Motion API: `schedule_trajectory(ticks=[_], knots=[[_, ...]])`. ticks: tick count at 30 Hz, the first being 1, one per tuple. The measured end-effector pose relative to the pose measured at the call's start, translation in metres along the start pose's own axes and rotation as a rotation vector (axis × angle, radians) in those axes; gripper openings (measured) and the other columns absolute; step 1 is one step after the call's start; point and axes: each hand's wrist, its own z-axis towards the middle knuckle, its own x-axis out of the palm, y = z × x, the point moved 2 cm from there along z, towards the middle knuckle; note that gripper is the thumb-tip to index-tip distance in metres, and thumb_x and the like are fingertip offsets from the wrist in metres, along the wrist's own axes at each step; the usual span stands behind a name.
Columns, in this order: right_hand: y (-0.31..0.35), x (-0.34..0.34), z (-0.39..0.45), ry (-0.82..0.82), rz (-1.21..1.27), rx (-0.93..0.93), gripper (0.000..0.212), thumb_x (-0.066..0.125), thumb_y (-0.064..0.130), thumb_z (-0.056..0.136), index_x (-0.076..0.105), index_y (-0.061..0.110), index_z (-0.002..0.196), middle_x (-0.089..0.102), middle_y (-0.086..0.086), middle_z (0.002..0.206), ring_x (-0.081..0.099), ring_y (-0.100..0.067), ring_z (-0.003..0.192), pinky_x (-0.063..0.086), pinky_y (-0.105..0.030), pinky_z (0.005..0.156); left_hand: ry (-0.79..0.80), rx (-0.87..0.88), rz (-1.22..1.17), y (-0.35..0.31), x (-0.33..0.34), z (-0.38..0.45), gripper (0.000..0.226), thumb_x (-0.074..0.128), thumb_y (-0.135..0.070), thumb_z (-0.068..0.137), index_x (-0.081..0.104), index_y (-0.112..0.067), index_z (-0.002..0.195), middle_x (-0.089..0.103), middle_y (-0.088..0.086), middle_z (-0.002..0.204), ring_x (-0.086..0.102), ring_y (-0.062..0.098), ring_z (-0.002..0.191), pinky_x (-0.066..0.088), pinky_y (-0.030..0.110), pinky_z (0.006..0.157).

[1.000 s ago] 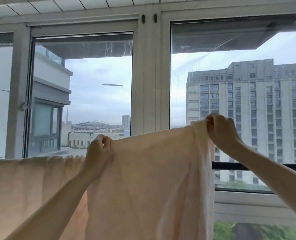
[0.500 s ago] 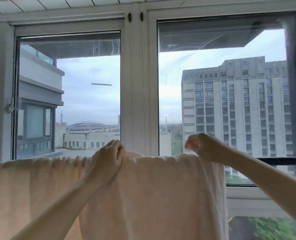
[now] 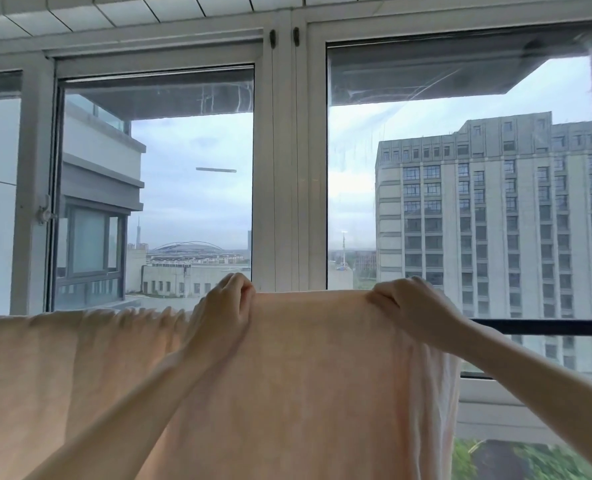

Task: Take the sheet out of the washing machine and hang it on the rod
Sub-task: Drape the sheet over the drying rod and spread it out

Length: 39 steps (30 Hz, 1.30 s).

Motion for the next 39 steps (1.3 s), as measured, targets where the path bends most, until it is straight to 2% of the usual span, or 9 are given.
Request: schedule_trajectory(ticks=[7, 11, 15, 20, 26, 30, 34, 37, 39], knots=[[-0.034, -0.033, -0.011, -0.079, -0.137, 0.045, 0.035, 0.043, 0.047, 0.094, 0.056, 0.031, 0.066, 0.055, 0.014, 0.054, 0.053, 0.003, 0.052, 0.038, -0.017, 0.055, 0.095, 0.043, 0.023, -0.026, 0.015, -0.001, 0.013, 0.048, -0.031, 0.095, 0.051, -0.028, 0.083, 0.057, -0.017, 0.083, 0.056, 0.008, 0.075, 0.043, 0.030, 0.067], [-0.045, -0.039, -0.020, -0.091, -0.074, 0.080, 0.035, 0.055, 0.048, 0.088, 0.054, 0.026, 0.060, 0.055, 0.012, 0.053, 0.054, -0.001, 0.053, 0.044, -0.020, 0.056, 0.126, 0.065, 0.016, -0.031, 0.020, -0.002, 0.013, 0.047, -0.030, 0.096, 0.051, -0.026, 0.084, 0.057, -0.016, 0.082, 0.056, 0.005, 0.075, 0.042, 0.027, 0.065], [-0.058, -0.037, -0.034, -0.001, 0.068, 0.132, 0.037, 0.057, 0.034, 0.091, 0.056, 0.017, 0.059, 0.054, 0.009, 0.051, 0.050, -0.003, 0.047, 0.042, -0.019, 0.054, 0.185, -0.024, 0.035, -0.018, 0.018, -0.002, 0.014, 0.050, -0.027, 0.094, 0.054, -0.025, 0.080, 0.060, -0.013, 0.081, 0.058, 0.009, 0.075, 0.049, 0.036, 0.070], [-0.077, -0.047, -0.052, 0.105, 0.106, 0.244, 0.022, 0.051, 0.009, 0.091, 0.069, 0.020, 0.083, 0.066, 0.011, 0.079, 0.065, -0.008, 0.070, 0.050, -0.017, 0.063, 0.150, -0.057, 0.048, -0.013, 0.011, -0.001, 0.014, 0.057, -0.017, 0.090, 0.059, -0.017, 0.075, 0.063, -0.004, 0.075, 0.061, 0.017, 0.073, 0.046, 0.033, 0.065], [-0.095, -0.060, -0.067, 0.164, 0.097, 0.263, 0.031, 0.045, -0.001, 0.090, 0.064, 0.023, 0.086, 0.066, 0.010, 0.083, 0.061, 0.000, 0.076, 0.042, -0.011, 0.060, 0.088, 0.079, 0.082, -0.073, 0.030, -0.017, 0.014, 0.060, -0.006, 0.085, 0.058, -0.020, 0.083, 0.057, -0.011, 0.080, 0.051, 0.010, 0.079, 0.041, 0.025, 0.072], [-0.106, -0.073, -0.078, 0.183, 0.112, 0.253, 0.020, 0.051, 0.005, 0.091, 0.064, 0.021, 0.091, 0.065, 0.010, 0.083, 0.064, -0.009, 0.070, 0.053, -0.021, 0.064, 0.141, 0.245, 0.010, -0.139, 0.065, -0.028, 0.004, 0.056, -0.019, 0.090, 0.060, -0.020, 0.089, 0.059, -0.011, 0.086, 0.052, 0.009, 0.083, 0.049, 0.034, 0.080], [-0.124, -0.081, -0.093, 0.184, 0.125, 0.249, 0.014, 0.055, 0.011, 0.092, 0.065, 0.022, 0.091, 0.061, 0.011, 0.065, 0.044, 0.000, 0.038, 0.037, -0.012, 0.042, 0.162, 0.450, -0.023, -0.203, 0.097, -0.039, 0.014, 0.053, -0.028, 0.093, 0.062, -0.018, 0.099, 0.058, -0.009, 0.096, 0.049, 0.009, 0.094, 0.045, 0.030, 0.086], [-0.126, -0.083, -0.098, 0.217, 0.139, 0.193, 0.012, 0.065, 0.020, 0.087, 0.065, 0.026, 0.098, 0.066, 0.013, 0.076, 0.059, 0.004, 0.057, 0.053, -0.018, 0.060, 0.119, 0.543, 0.089, -0.242, 0.118, -0.052, 0.026, 0.059, -0.044, 0.086, 0.061, -0.020, 0.097, 0.063, -0.009, 0.094, 0.052, 0.014, 0.092, 0.045, 0.033, 0.083], [-0.125, -0.078, -0.099, 0.230, 0.105, 0.149, 0.023, 0.067, 0.026, 0.085, 0.061, 0.027, 0.107, 0.070, 0.011, 0.090, 0.065, 0.000, 0.074, 0.058, -0.027, 0.071, 0.097, 0.475, 0.220, -0.262, 0.128, -0.060, 0.043, 0.057, -0.061, 0.076, 0.059, -0.021, 0.092, 0.067, -0.007, 0.084, 0.057, 0.019, 0.087, 0.045, 0.036, 0.078]])
